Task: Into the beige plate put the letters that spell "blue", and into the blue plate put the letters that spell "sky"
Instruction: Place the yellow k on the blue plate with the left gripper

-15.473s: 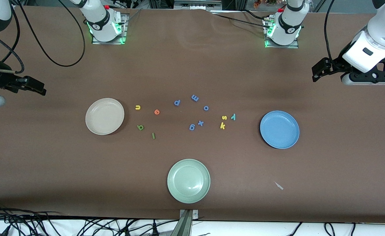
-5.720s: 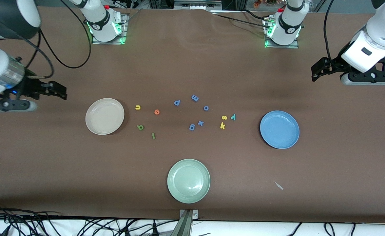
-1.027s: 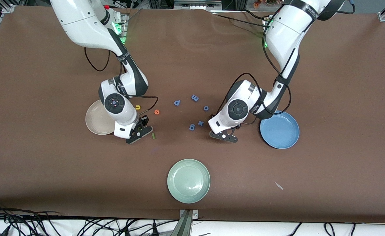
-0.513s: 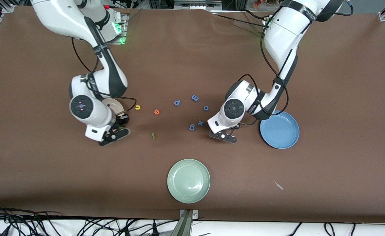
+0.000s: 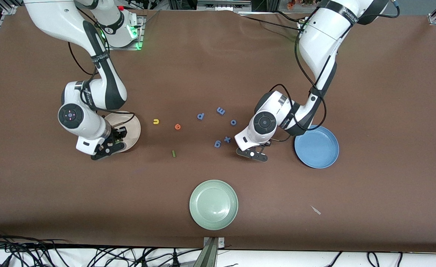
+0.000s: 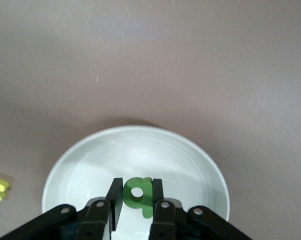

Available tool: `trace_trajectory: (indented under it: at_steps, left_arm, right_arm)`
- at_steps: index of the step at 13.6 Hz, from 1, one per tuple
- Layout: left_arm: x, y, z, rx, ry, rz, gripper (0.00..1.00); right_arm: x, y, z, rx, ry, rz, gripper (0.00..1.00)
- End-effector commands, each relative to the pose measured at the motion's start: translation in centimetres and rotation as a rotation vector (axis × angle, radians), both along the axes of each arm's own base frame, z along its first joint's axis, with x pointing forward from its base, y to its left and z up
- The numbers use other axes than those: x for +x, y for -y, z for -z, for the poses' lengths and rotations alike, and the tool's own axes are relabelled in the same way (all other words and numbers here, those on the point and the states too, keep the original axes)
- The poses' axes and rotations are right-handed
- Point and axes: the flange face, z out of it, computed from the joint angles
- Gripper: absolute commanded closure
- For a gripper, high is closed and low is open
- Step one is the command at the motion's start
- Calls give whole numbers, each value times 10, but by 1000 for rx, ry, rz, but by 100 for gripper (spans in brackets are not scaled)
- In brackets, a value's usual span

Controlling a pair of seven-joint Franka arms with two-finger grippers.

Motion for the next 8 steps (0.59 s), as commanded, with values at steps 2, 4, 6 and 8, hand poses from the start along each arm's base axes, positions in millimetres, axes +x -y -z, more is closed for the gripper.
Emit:
trace_trajectory:
  at_steps: [2, 4, 6, 8]
  left_arm:
    - [12, -14, -36, 57, 1, -10, 98]
    - [24, -48, -71, 113, -20, -2, 98]
    - [39, -95, -84, 151, -51, 64, 93]
    - [51, -140, -80, 174, -74, 36, 89]
  right_arm:
    - [-16, 2, -16, 28, 3, 1, 0]
    - [-8, -6, -31, 24, -17, 72, 0]
    - [-4, -30, -46, 20, -31, 167, 0]
    - [-10, -58, -47, 24, -34, 260, 0]
